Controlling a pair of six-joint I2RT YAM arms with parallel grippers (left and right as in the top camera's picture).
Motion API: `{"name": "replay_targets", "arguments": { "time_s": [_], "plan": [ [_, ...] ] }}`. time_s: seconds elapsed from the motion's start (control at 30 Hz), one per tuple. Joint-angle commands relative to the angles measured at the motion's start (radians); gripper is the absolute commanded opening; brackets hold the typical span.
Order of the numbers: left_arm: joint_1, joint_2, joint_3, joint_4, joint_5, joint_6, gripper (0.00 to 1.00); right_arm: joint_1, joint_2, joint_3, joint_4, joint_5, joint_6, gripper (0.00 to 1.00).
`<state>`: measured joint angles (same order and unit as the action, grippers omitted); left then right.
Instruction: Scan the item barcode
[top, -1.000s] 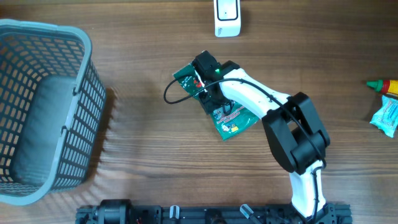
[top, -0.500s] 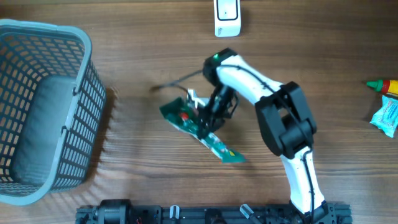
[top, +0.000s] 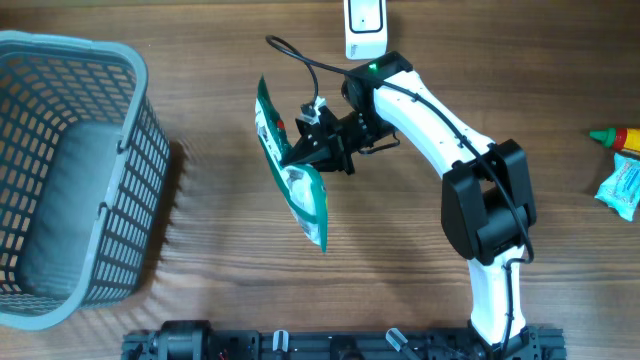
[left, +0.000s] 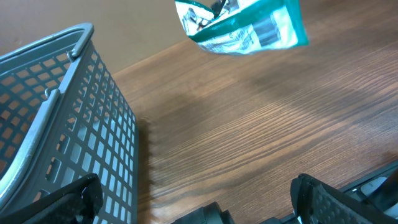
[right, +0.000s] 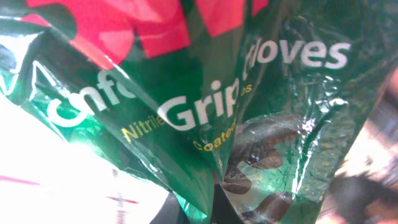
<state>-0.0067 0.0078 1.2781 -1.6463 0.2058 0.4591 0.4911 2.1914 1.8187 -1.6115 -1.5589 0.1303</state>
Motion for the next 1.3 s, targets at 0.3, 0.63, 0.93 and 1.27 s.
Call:
{"name": "replay_targets", "arguments": {
  "time_s": [0.3, 0.63, 0.93, 1.27],
  "plan": [
    [-0.003, -0.003, 0.0, 0.002, -0.002, 0.005, 1.0, -0.035, -0.045, 0.016, 0.0, -0.064, 0.475, 0.04],
    [-0.003, -0.003, 0.0, 0.002, -0.002, 0.005, 1.0, -0.035, -0.045, 0.016, 0.0, -0.064, 0.354, 0.04],
    [-0.003, -0.003, 0.0, 0.003, -0.002, 0.005, 1.0, -0.095, -0.045, 0.016, 0.003, 0.09, -0.092, 0.05],
    [-0.003, -0.003, 0.0, 0.002, -0.002, 0.005, 1.0, -0.109, -0.044, -0.009, 0.251, 0.1, -0.746, 0.04]
  ]
}}
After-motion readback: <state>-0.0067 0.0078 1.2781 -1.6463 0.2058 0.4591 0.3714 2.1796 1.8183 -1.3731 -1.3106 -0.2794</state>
